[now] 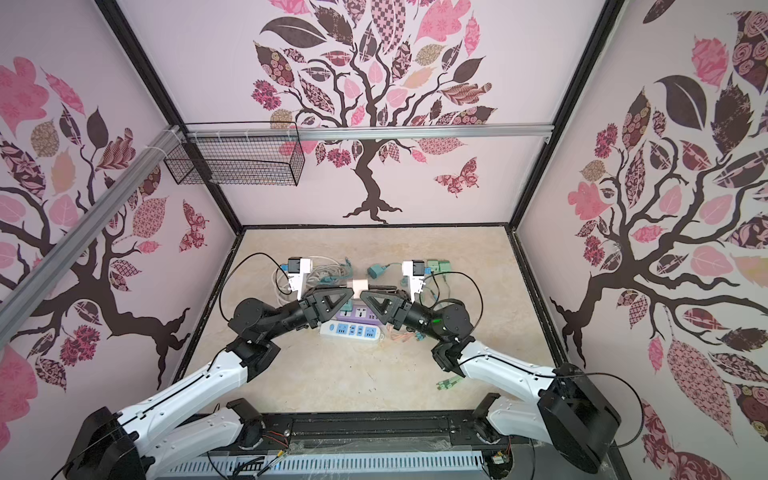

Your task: Insert the plug

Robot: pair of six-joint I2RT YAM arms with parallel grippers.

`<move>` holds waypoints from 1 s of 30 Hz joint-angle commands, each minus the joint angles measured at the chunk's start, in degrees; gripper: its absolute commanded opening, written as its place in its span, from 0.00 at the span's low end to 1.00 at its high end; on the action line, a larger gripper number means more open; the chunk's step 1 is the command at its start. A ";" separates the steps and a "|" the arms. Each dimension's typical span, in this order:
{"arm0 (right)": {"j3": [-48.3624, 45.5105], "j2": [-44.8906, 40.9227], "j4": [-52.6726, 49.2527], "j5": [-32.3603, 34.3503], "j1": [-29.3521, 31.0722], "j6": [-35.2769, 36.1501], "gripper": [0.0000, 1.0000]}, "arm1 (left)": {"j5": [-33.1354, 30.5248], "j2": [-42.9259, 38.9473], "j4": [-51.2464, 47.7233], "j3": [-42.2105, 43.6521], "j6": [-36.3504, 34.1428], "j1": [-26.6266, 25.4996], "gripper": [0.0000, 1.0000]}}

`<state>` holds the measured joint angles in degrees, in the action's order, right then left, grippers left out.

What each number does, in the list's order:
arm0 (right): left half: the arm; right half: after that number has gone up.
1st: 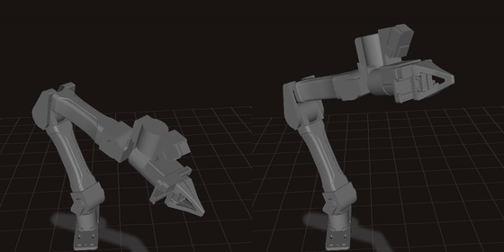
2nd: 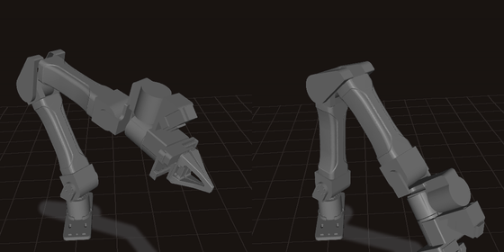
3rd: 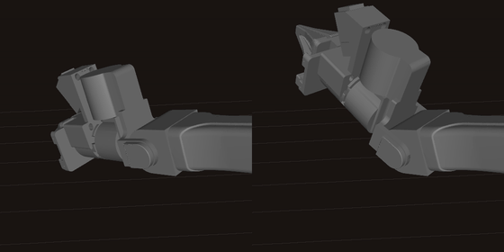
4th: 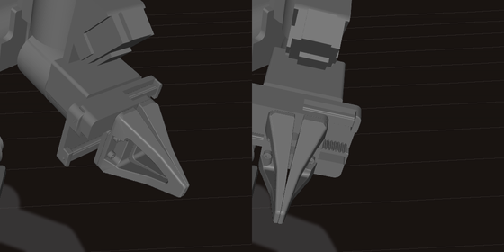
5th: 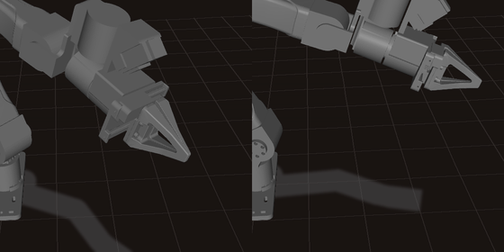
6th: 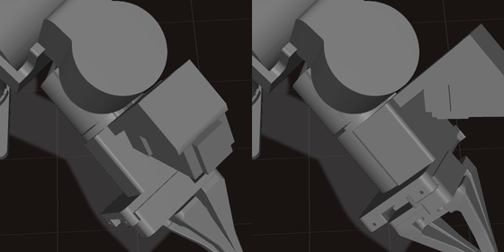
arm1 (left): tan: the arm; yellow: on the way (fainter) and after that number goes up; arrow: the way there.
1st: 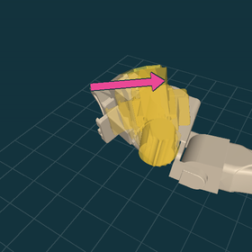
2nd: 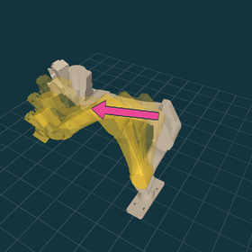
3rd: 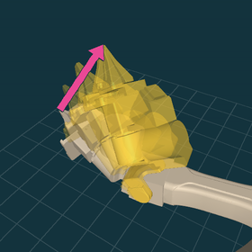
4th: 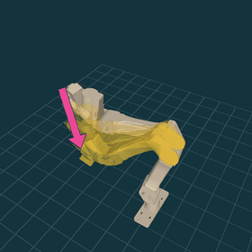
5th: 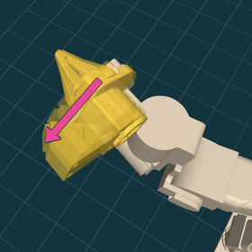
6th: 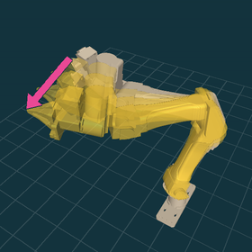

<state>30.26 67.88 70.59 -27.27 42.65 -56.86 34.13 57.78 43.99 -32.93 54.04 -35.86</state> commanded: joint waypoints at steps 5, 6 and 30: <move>3.03 1.20 3.33 -1.30 0.00 -0.70 0.42 | -1.60 -1.35 2.20 1.88 -0.60 -0.45 0.00; 3.11 1.18 3.15 -1.37 0.00 -0.69 0.39 | -1.71 -1.46 2.18 2.00 -0.61 -0.44 0.00; 4.20 0.03 -3.77 -0.08 1.46 4.06 0.36 | -7.17 -1.74 2.37 2.10 -0.49 -0.70 0.00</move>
<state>33.10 68.99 65.52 -28.27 42.94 -55.29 29.93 56.93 44.71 -32.01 54.00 -36.42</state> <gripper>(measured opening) 0.385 0.279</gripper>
